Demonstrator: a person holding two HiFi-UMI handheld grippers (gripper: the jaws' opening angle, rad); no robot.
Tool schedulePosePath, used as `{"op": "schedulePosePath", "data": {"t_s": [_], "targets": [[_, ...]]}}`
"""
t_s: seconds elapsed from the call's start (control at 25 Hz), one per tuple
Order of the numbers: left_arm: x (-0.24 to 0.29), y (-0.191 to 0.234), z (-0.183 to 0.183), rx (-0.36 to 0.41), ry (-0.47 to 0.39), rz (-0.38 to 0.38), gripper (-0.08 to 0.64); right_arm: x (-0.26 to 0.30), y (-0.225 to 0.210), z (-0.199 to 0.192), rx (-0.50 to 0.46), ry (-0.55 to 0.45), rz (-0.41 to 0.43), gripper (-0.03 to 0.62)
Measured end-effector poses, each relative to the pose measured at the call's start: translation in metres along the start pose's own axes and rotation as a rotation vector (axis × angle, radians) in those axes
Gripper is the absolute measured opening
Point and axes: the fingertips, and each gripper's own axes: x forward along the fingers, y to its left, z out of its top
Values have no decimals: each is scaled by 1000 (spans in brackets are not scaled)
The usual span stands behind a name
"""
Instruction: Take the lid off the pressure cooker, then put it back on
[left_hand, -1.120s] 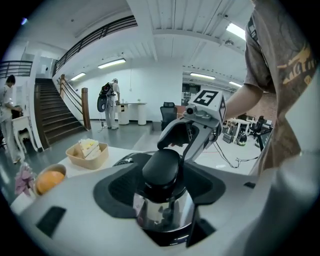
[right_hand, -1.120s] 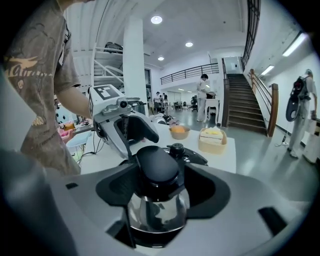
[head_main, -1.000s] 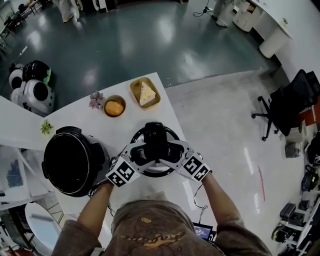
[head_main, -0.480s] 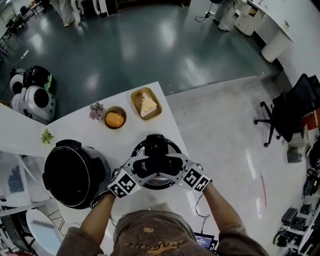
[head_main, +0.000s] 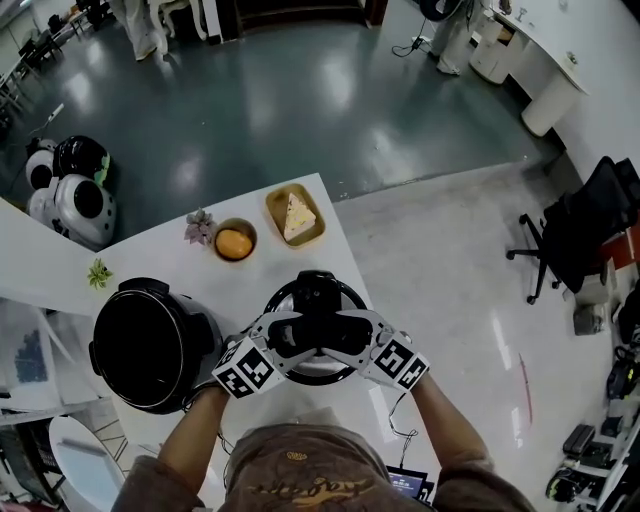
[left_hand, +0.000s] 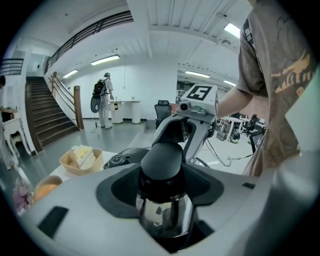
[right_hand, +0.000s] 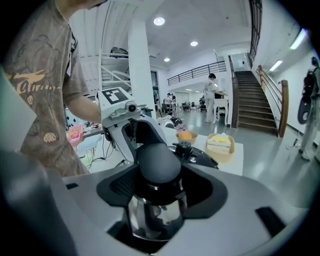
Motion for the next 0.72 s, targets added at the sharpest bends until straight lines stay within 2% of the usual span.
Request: {"op": "schedulePosePath", "data": {"t_s": [0.16, 0.48, 0.72], "targets": [[-15, -4, 30, 19, -23, 4, 261, -22, 3, 27, 0, -30, -14, 272], [-54, -11, 87, 51, -85, 49, 261, -57, 17, 85, -87, -47, -55, 272], [-86, -15, 114, 70, -83, 109, 261, -69, 30, 124, -135, -64, -49, 272]]}}
